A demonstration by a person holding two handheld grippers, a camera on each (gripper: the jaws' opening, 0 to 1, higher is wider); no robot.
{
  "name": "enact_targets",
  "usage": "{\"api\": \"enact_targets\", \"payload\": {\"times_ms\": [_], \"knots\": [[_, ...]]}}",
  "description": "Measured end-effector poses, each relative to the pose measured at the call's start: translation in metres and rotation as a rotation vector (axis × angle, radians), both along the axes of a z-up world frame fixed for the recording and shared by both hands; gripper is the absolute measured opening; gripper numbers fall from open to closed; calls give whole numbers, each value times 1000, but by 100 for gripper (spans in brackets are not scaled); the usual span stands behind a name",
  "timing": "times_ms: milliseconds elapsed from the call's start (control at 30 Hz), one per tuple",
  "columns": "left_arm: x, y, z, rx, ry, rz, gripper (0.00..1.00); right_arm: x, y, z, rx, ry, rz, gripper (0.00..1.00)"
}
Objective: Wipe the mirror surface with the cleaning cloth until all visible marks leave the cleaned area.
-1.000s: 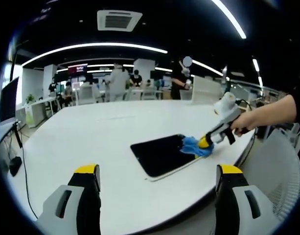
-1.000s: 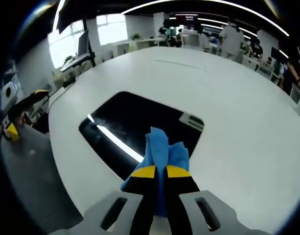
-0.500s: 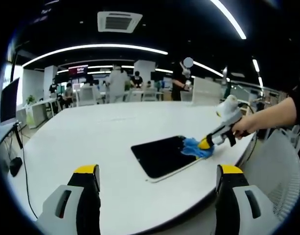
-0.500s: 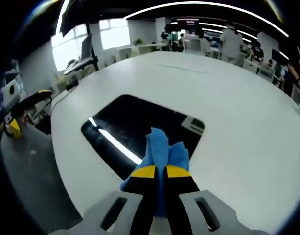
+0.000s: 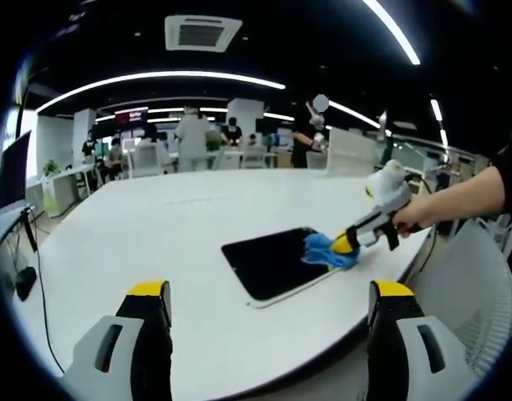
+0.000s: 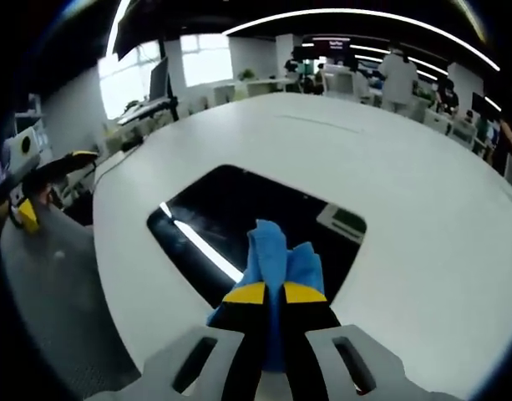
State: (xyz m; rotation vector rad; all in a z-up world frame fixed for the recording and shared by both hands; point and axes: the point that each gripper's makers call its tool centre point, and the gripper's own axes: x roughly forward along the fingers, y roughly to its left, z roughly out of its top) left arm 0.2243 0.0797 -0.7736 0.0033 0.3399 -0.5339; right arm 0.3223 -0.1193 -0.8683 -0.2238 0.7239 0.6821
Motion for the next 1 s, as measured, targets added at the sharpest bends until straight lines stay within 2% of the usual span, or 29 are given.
{"api": "enact_targets", "payload": {"times_ms": [267,1000], "knots": [[0,0,0,0,-1,3,98,-2,20,0,16,2,34,0],[0,1,1,0,-6,8,99,-4,70,-1,-22,-36,131,0]]}}
